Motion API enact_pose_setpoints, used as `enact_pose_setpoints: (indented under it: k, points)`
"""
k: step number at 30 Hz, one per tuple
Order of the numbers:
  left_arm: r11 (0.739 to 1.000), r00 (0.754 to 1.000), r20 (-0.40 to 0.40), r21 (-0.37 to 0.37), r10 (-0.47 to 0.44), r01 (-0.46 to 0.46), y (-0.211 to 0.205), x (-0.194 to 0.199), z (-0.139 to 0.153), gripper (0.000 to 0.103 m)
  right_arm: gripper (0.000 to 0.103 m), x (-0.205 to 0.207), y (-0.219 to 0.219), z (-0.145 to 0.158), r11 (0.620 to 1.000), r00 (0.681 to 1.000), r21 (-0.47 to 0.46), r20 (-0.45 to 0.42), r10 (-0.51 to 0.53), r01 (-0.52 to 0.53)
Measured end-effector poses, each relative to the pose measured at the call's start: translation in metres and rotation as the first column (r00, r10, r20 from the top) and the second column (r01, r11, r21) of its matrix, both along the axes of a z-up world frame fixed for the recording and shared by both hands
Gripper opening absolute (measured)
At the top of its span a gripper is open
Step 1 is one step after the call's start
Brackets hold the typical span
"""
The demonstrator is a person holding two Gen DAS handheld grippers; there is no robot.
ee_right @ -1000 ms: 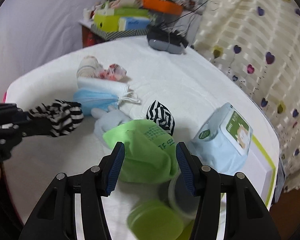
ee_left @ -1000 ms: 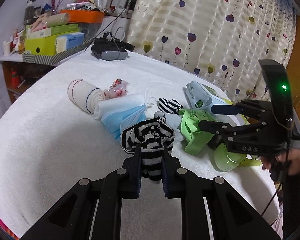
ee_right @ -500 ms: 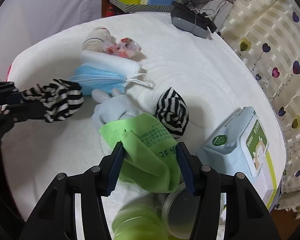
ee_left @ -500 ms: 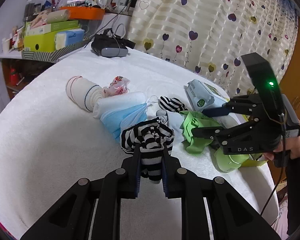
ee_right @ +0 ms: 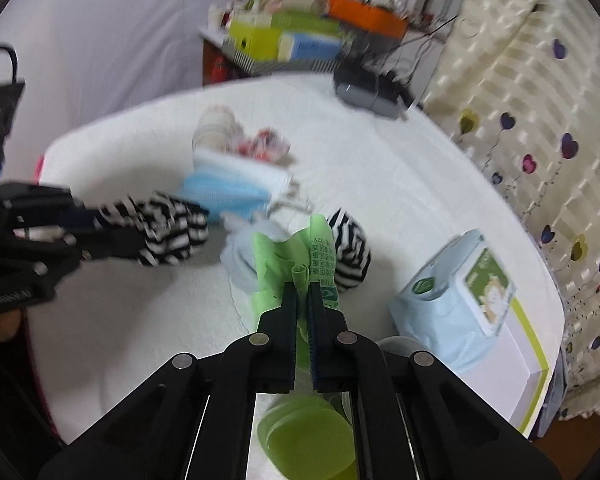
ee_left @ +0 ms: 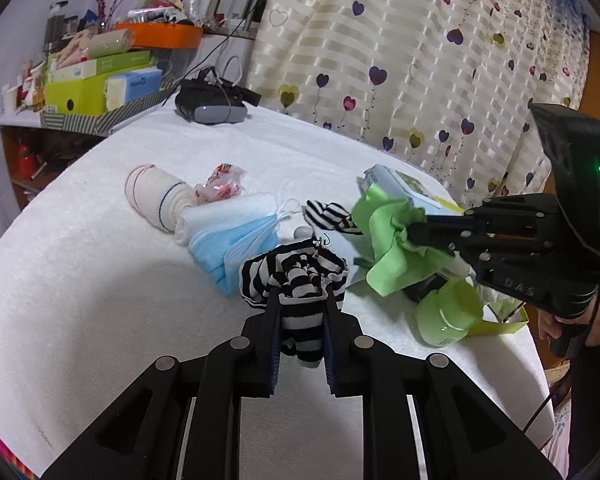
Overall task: Organize soft objects
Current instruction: 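Grasp the green cloth with the right gripper while the left gripper holds the striped sock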
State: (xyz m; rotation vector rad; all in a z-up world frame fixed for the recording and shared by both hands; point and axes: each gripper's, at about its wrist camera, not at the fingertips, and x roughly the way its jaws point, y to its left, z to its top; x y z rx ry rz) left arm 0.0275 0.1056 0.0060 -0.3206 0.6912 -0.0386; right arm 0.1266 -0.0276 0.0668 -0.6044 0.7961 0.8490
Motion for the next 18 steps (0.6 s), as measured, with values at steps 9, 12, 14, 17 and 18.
enact_pose_setpoints:
  k: [9, 12, 14, 17, 18]
  points:
    - [1.000, 0.999, 0.038, 0.009, -0.019, 0.019, -0.013, -0.006, 0.015, 0.015, 0.004, -0.025, -0.021, 0.018, 0.975, 0.998, 0.210, -0.022, -0.067, 0.070]
    - [1.000, 0.999, 0.042, 0.016, -0.027, 0.027, -0.018, -0.007, 0.017, 0.015, 0.004, -0.034, -0.027, 0.019, 0.959, 0.996, 0.269, -0.043, -0.084, 0.092]
    - [0.999, 0.998, 0.048, 0.019, -0.032, 0.031, -0.020, -0.008, 0.020, 0.015, 0.004, -0.039, -0.032, 0.021, 0.950, 0.994, 0.292, -0.049, -0.099, 0.109]
    - [0.999, 0.998, 0.056, 0.021, -0.033, 0.032, -0.023, -0.010, 0.023, 0.015, 0.004, -0.044, -0.038, 0.025, 0.940, 0.992, 0.317, -0.049, -0.120, 0.129]
    - [0.999, 0.998, 0.058, 0.021, -0.033, 0.032, -0.024, -0.010, 0.024, 0.015, 0.004, -0.045, -0.040, 0.027, 0.937, 0.991, 0.323, -0.048, -0.123, 0.132]
